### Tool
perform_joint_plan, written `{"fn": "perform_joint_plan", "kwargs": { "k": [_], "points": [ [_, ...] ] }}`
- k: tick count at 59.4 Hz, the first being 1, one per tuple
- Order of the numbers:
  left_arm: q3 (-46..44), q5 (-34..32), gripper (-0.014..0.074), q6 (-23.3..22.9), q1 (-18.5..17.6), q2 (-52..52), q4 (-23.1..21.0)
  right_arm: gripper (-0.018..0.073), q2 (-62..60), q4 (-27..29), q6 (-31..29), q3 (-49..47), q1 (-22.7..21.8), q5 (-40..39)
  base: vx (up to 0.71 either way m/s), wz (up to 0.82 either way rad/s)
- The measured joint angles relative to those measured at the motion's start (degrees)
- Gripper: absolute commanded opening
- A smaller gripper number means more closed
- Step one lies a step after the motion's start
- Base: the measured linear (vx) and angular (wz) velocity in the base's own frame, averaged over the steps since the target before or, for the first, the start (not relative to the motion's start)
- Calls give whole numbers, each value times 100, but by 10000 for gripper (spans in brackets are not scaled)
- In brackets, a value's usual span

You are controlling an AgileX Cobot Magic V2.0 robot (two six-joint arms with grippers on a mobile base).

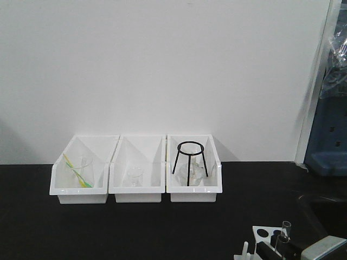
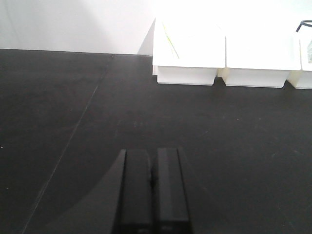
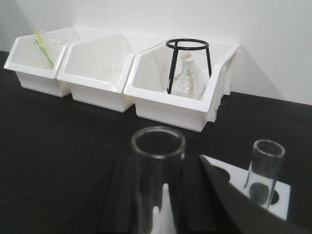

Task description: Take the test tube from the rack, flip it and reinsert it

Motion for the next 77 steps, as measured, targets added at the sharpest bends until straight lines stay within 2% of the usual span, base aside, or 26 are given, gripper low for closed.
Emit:
{"fn": "perform_joint_plan", "kwargs": {
  "k": [12, 18, 27, 38, 43, 48, 52, 55, 62, 64, 67, 72, 75, 77],
  "points": [
    [0, 0, -6, 0, 0, 0, 0, -13, -404, -6, 228, -29, 0, 62, 0, 0],
    [0, 0, -6, 0, 0, 0, 0, -13, -885, -22, 605, -208, 0, 479, 0, 0],
    [0, 0, -6, 0, 0, 0, 0, -13, -1773, -258, 1305, -837, 0, 1714, 0, 0],
    [0, 0, -6, 0, 0, 0, 0, -12, -2682, -985, 2301, -2007, 0, 3618, 0, 0],
    [0, 0, -6, 0, 0, 0, 0, -12, -2851, -1253, 2497, -2505, 0, 4316, 0, 0],
    [0, 0, -6, 0, 0, 0, 0, -12, -2897, -1519, 2546, -2773, 0, 4616, 0, 0],
    [0, 0, -6, 0, 0, 0, 0, -12, -2897, -2041, 2374, -2892, 0, 4733, 0, 0],
    [0, 0, -6, 0, 0, 0, 0, -11, -2897, -2739, 1985, -2942, 0, 4759, 0, 0],
    [0, 0, -6, 0, 0, 0, 0, -8, -2897, -5231, 661, -3030, 0, 4723, 0, 0],
    [0, 0, -6, 0, 0, 0, 0, -8, -2897, -5893, 442, -3030, 0, 4693, 0, 0],
    [0, 0, -6, 0, 0, 0, 0, -8, -2897, -6586, 349, -3030, 0, 4650, 0, 0],
    [0, 0, -6, 0, 0, 0, 0, -8, -2897, -7067, 525, -3030, 0, 4635, 0, 0],
    [0, 0, -6, 0, 0, 0, 0, -8, -2897, -6974, 932, -3030, 0, 4695, 0, 0],
    [0, 0, -6, 0, 0, 0, 0, -8, -2897, -6687, 1337, -3030, 0, 4788, 0, 0]
  ]
}}
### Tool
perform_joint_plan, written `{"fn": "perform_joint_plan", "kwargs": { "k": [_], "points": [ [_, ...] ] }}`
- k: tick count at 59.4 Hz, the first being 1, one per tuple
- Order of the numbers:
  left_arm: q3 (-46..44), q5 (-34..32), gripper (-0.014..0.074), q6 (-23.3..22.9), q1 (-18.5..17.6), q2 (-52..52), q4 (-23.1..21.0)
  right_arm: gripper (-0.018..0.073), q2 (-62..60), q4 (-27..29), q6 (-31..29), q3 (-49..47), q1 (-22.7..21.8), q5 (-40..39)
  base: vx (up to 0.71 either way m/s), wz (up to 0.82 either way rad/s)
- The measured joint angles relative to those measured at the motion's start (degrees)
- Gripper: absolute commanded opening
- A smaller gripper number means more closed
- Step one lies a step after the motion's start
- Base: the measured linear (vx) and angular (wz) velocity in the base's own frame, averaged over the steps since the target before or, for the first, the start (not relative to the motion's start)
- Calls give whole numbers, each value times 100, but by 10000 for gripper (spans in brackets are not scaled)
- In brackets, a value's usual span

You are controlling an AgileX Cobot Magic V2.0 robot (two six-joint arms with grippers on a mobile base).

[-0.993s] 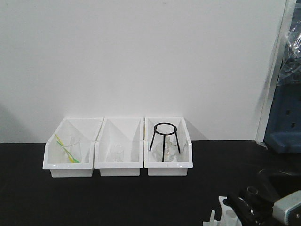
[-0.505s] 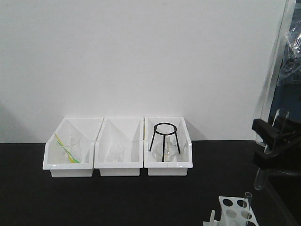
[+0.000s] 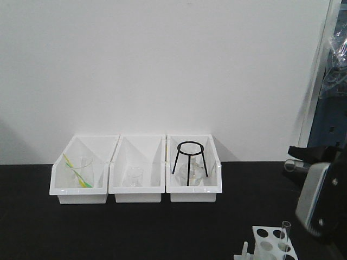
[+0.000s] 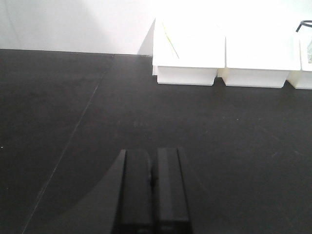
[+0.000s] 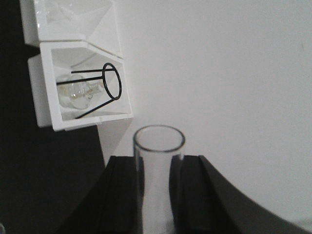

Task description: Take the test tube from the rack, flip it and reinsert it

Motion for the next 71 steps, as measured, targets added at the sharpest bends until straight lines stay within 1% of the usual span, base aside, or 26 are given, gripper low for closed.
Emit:
{"fn": "perform_joint_plan", "kwargs": {
  "k": [1, 2, 3, 4, 5, 6, 7, 8, 10, 11, 13, 18, 24, 31, 35, 37, 39, 42, 49, 53, 55, 59, 71],
  "points": [
    [0, 0, -6, 0, 0, 0, 0, -8, 0, 256, 198, -6, 0, 55, 0, 0],
    [0, 0, -6, 0, 0, 0, 0, -8, 0, 462, 533, -14, 0, 158, 0, 0],
    [0, 0, -6, 0, 0, 0, 0, -8, 0, 817, 770, -28, 0, 242, 0, 0],
    [0, 0, -6, 0, 0, 0, 0, -8, 0, 1075, 1148, -34, 0, 331, 0, 0],
    [0, 0, -6, 0, 0, 0, 0, -8, 0, 1492, 1411, -53, 0, 476, 0, 0],
    [0, 0, -6, 0, 0, 0, 0, -8, -7, 1779, 1804, -65, 0, 579, 0, 0],
    [0, 0, -6, 0, 0, 0, 0, -8, -16, 2063, 2059, -71, 0, 686, 0, 0],
    [0, 0, -6, 0, 0, 0, 0, -8, -25, 2465, 2415, -87, 0, 841, 0, 0],
    [0, 0, -6, 0, 0, 0, 0, -8, -47, 2946, 2821, -93, 0, 1019, 0, 0],
    [0, 0, -6, 0, 0, 0, 0, -8, -53, 3335, 3064, -93, -10, 1156, 0, 0],
    [0, 0, -6, 0, 0, 0, 0, -8, -66, 3673, 3350, -93, -19, 1245, 0, 0],
    [0, 0, -6, 0, 0, 0, 0, -8, -66, 3955, 3608, -79, -30, 1245, 0, 0],
    [0, 0, -6, 0, 0, 0, 0, -8, -66, 3931, 3661, -39, -30, 892, 0, 0],
    [0, 0, -6, 0, 0, 0, 0, -8, -66, 3897, 3413, 326, -30, -70, 0, 0],
    [0, 0, -6, 0, 0, 0, 0, -8, -66, 3988, 2977, 693, -30, -661, 0, 0],
    [0, 0, -6, 0, 0, 0, 0, -8, -66, 4121, 2675, 926, -24, -990, 0, 0],
    [0, 0, -6, 0, 0, 0, 0, -8, -66, 4340, 2342, 1170, -24, -1303, 0, 0],
    [0, 0, -6, 0, 0, 0, 0, -8, -66, 4808, 1858, 1525, -24, -1746, 0, 0],
    [0, 0, -6, 0, 0, 0, 0, -8, -66, 6340, 650, 2441, -24, -2951, 0, 0],
    [0, 0, -6, 0, 0, 0, 0, -8, -66, 6934, 171, 2824, -24, -3386, 0, 0],
    [0, 0, -6, 0, 0, 0, 0, -8, -66, 7089, 30, 2953, -24, -3469, 0, 0],
    [0, 0, -6, 0, 0, 0, 0, -8, -66, 7169, -109, 3095, -24, -3487, 0, 0],
    [0, 0, -6, 0, 0, 0, 0, -8, -27, 6966, -229, 3131, -24, -3545, 0, 0]
  ]
}}
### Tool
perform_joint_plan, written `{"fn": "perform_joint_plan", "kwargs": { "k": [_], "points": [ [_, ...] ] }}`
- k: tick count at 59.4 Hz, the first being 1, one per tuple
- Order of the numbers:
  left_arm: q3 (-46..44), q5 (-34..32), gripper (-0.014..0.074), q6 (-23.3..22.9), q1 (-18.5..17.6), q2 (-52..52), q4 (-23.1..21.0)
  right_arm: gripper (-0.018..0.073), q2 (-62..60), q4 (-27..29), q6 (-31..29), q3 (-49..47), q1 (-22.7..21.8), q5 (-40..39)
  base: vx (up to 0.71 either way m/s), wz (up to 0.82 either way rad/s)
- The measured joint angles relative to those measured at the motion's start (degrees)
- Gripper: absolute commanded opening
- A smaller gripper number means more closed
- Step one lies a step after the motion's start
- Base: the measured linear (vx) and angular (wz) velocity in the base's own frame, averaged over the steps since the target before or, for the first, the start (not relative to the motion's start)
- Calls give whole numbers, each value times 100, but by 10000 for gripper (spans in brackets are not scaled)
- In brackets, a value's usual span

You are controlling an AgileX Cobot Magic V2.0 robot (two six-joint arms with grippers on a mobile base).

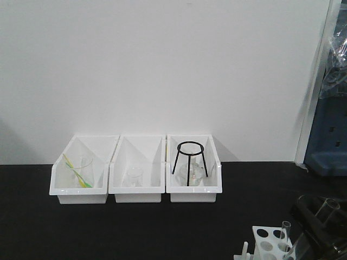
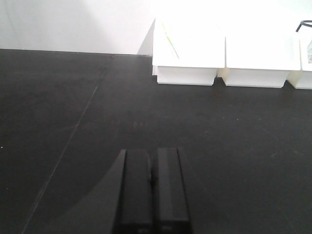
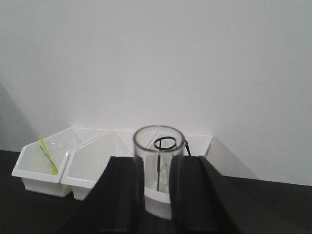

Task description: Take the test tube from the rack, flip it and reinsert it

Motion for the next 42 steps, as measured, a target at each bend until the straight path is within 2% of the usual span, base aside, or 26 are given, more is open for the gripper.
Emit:
{"fn": "perform_joint_plan", "kwargs": {
  "k": [14, 25, 42],
  "points": [
    [0, 0, -6, 0, 0, 0, 0, -8, 502, 0, -242, 0, 0, -242, 0, 0],
    [0, 0, -6, 0, 0, 0, 0, -8, 882, 85, -254, 0, 0, -601, 0, 0],
    [0, 0, -6, 0, 0, 0, 0, -8, 1249, 159, -287, 0, 0, -693, 0, 0]
  ]
}}
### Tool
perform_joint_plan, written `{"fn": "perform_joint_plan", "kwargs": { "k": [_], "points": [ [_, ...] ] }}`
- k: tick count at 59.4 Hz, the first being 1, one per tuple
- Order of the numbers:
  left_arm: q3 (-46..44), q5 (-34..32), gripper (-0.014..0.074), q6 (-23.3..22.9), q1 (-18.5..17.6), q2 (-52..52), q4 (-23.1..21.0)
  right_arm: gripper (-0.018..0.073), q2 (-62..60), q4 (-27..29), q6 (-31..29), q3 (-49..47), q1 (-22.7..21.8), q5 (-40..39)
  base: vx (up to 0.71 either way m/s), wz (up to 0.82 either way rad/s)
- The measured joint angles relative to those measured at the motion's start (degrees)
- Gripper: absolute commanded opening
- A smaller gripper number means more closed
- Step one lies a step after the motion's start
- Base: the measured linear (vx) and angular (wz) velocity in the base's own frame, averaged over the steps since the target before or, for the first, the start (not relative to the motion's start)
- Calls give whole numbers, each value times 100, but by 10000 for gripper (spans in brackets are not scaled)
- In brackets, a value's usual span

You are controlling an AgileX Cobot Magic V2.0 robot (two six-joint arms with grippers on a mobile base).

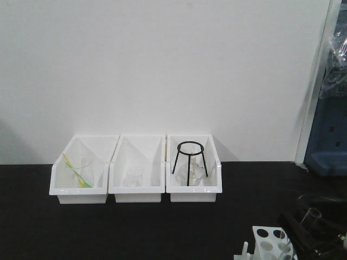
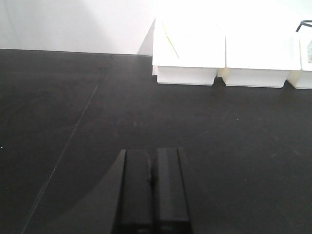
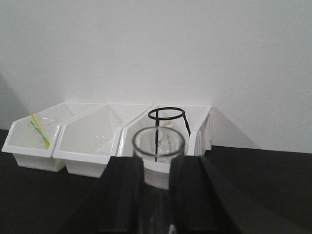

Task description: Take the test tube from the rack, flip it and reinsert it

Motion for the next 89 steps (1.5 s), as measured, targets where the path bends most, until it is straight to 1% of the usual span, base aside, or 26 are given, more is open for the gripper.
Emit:
{"fn": "perform_joint_plan", "kwargs": {
  "k": [12, 17, 28, 39, 48, 64, 73, 81, 89],
  "points": [
    [0, 0, -6, 0, 0, 0, 0, -8, 492, -5, -141, 0, 0, -43, 0, 0],
    [0, 0, -6, 0, 0, 0, 0, -8, 710, -11, -253, -5, 0, -145, 0, 0],
    [0, 0, -6, 0, 0, 0, 0, -8, 1137, -24, -288, -11, 0, -425, 0, 0],
    [0, 0, -6, 0, 0, 0, 0, -8, 1467, -29, -454, -29, 0, -508, 0, 0],
    [0, 0, -6, 0, 0, 0, 0, -8, 1510, -71, -681, -29, 0, -508, 0, 0],
    [0, 0, -6, 0, 0, 0, 0, -8, 1510, -76, -720, -29, 0, -349, 0, 0],
    [0, 0, -6, 0, 0, 0, 0, -3, 1510, -76, -856, -35, 0, -317, 0, 0],
    [0, 0, -6, 0, 0, 0, 0, 27, 1510, -37, -931, -35, 0, -305, 0, 0],
    [0, 0, -6, 0, 0, 0, 0, 116, 1510, -32, -942, -35, 0, -305, 0, 0]
  ]
}}
